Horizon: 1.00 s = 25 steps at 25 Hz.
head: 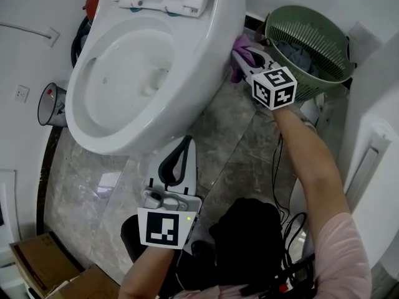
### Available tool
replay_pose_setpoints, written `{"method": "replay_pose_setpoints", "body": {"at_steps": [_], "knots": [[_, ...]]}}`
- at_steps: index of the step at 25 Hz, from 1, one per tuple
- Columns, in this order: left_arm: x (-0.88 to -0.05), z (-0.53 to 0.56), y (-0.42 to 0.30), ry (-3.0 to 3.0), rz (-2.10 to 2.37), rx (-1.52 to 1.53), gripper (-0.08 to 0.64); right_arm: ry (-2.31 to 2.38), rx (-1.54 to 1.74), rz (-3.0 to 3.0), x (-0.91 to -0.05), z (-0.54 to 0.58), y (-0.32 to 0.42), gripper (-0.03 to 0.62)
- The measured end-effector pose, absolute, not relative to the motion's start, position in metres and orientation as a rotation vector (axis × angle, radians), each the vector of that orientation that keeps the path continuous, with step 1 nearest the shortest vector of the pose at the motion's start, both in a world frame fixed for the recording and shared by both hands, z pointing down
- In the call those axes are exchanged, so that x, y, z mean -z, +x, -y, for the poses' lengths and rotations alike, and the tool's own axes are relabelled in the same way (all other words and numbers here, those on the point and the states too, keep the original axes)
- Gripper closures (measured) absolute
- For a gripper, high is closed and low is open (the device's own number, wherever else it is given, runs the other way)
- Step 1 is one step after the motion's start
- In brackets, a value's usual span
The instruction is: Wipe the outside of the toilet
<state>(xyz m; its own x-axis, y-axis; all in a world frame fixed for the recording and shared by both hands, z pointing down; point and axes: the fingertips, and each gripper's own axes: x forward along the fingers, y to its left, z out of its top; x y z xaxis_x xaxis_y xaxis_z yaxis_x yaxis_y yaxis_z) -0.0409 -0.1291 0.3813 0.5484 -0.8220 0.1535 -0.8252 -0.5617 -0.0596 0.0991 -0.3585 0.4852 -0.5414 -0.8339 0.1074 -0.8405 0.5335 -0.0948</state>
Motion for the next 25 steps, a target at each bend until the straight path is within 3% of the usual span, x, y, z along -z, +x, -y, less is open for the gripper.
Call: {"method": "replay_pose_setpoints", "body": {"at_steps": [25], "knots": [[-0.363,0.092,-0.09,2.751,1.503,-0.238,0.552,1.333,-0.2,2.756,-0.476,0.291,0.043,0.534]]}}
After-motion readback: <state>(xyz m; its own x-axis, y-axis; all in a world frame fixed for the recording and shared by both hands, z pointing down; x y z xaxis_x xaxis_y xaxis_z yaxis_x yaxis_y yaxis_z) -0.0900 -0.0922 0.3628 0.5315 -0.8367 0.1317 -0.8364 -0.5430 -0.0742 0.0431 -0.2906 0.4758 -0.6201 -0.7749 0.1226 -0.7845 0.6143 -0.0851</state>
